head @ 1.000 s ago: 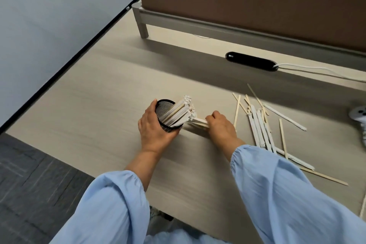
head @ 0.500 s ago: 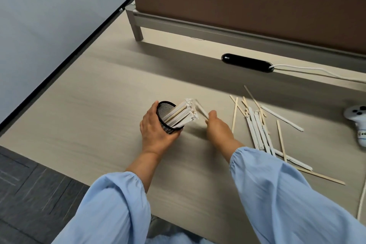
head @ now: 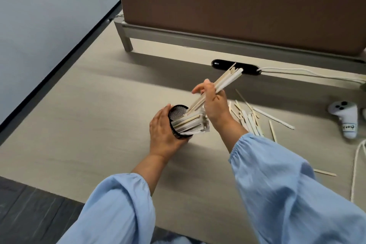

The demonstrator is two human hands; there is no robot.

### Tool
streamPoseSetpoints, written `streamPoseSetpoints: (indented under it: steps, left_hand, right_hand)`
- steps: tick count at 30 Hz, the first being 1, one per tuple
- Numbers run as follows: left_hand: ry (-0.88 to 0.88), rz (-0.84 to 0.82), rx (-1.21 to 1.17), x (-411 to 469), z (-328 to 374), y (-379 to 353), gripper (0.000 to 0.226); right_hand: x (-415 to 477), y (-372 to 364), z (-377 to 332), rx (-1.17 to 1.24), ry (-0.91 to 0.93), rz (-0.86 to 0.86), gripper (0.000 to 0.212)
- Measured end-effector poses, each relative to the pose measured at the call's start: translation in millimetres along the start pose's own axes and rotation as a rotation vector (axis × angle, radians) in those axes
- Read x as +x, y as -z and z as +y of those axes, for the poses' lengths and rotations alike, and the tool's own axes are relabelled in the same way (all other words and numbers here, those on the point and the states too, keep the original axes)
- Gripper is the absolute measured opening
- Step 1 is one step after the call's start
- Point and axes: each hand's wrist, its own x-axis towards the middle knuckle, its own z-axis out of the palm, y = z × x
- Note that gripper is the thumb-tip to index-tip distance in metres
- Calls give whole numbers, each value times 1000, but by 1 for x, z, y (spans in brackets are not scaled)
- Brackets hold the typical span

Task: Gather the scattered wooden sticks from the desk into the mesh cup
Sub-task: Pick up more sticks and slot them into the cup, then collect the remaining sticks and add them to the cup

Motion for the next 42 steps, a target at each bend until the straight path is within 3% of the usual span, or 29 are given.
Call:
streamPoseSetpoints:
  steps: [3, 8, 10, 14, 16, 20, 24, 27, 32, 33, 35, 37, 40, 42]
  left_hand:
    - [-42, -32, -45, 5, 9, 3, 99]
    - [-52, -72, -96, 9, 17, 3, 102]
    - [-35, -76, -137, 11, 19, 3, 104]
    - [-43, -81, -195, 17, 20, 3, 105]
    - [-43, -84, -194, 20, 23, 3, 104]
    - [-70, -104, -220, 23, 26, 5, 104]
    - [-61, -104, -229, 26, 23, 5, 104]
    - [-80, -97, -201, 30, 24, 0, 103]
    - [-84, -104, -188, 35, 23, -7, 102]
    - [-82, -104, -182, 36, 22, -9, 102]
    - [-60, -104, -177, 39, 20, -12, 103]
    - [-50, -85, -150, 42, 19, -18, 101]
    - [-36, -69, -133, 50, 21, -28, 100]
    - [-32, -66, -142, 55, 24, -34, 101]
  right_hand:
    - [-3, -3, 13, -173, 49, -128, 28]
    - [0, 6, 9, -330, 98, -176, 8]
    - [0, 11, 0, -344, 128, -148, 15]
    - [2, 18, -10, -357, 172, -17, 64]
    - [3, 17, -9, -449, 186, 2, 63]
    - [4, 14, 7, -579, 31, -182, 44]
    - [5, 20, 6, -459, 73, -42, 56]
    - [5, 21, 7, -568, 11, -247, 56]
    - [13, 24, 19, -686, -10, -303, 60]
    - [15, 27, 22, -613, 6, -259, 58]
    - [22, 37, 28, -475, 37, -8, 53]
    - [31, 55, 40, -559, -73, 129, 43]
    - [36, 78, 69, -766, -334, 45, 43]
    - [34, 82, 82, -905, -386, -59, 52]
